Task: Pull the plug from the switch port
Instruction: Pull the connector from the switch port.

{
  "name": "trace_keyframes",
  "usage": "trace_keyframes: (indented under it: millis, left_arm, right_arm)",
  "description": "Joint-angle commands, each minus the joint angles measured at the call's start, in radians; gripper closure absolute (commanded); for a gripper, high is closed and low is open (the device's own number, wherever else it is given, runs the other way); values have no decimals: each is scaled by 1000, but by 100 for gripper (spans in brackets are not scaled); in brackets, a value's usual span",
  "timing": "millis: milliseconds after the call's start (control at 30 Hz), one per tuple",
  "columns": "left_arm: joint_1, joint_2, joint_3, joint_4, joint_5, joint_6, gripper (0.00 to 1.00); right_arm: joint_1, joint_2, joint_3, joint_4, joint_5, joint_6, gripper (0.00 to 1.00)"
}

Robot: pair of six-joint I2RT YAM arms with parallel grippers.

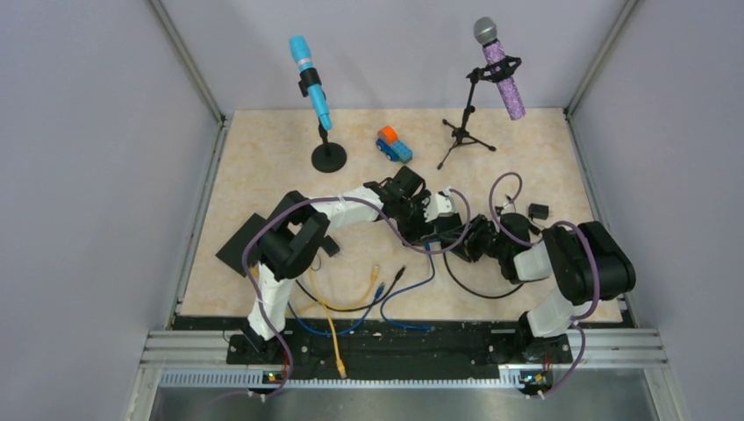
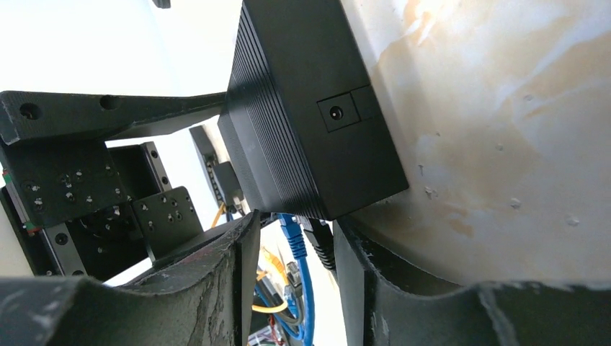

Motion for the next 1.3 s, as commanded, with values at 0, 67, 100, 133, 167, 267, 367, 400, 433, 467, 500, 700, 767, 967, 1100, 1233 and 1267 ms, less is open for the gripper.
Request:
trace_keyframes:
  millis: [0,67,100,133,167,267,367,400,433,467,500,700,767,967,1100,1233,1267]
  left_arm:
    - [-6,-14,-47,-33,8,-17,22]
    - [-6,-19,-54,-33,10,-16,22]
    - [-6,-20,-56,-36,12,-18,22]
    - [-6,-21,-57,-40,13,-18,22]
    - [-6,-22,-58,-43,13,-21,22]
    - [-6,-31,-67,-42,24,-26,22]
    - [-6,-31,-69,-47,40,-28,24]
    - [-6,-31,-67,-51,42,-26,25]
    - [-6,-29,-67,-56,43,-27,26]
    - [-6,-29,-65,-61,42,-27,27]
    - [-6,-29,-65,-64,41,-27,27]
    - [-7,-33,-66,-80,30,-27,30]
    - [-6,-36,-66,-80,30,-30,30]
    - [-5,-27,-61,-93,20,-32,29]
    - [-5,-20,-45,-113,2,-35,29]
    - [-2,-10,-30,-129,7,-38,30]
    - [-2,-8,-28,-131,9,-38,30]
  right_arm:
    - [5,51,-34,-29,32,-38,59]
    - [5,63,-39,-8,28,-29,63]
    - [5,70,-38,0,30,-25,63]
    - [6,81,-36,10,30,-15,63]
    - [5,92,-35,27,30,-5,63]
    - [7,133,-41,118,29,38,63]
    - [6,175,-39,182,42,74,63]
    - [4,190,-39,210,42,86,65]
    - [4,207,-37,233,38,97,68]
    - [5,223,-39,257,31,107,69]
    - [4,235,-46,285,31,118,70]
    - [5,267,-67,355,37,135,80]
    - [4,270,-66,361,35,134,86]
    - [4,255,-76,386,18,134,67]
    - [4,226,-98,385,21,118,57]
    - [4,198,-102,331,21,84,58]
    - [5,195,-98,320,19,79,63]
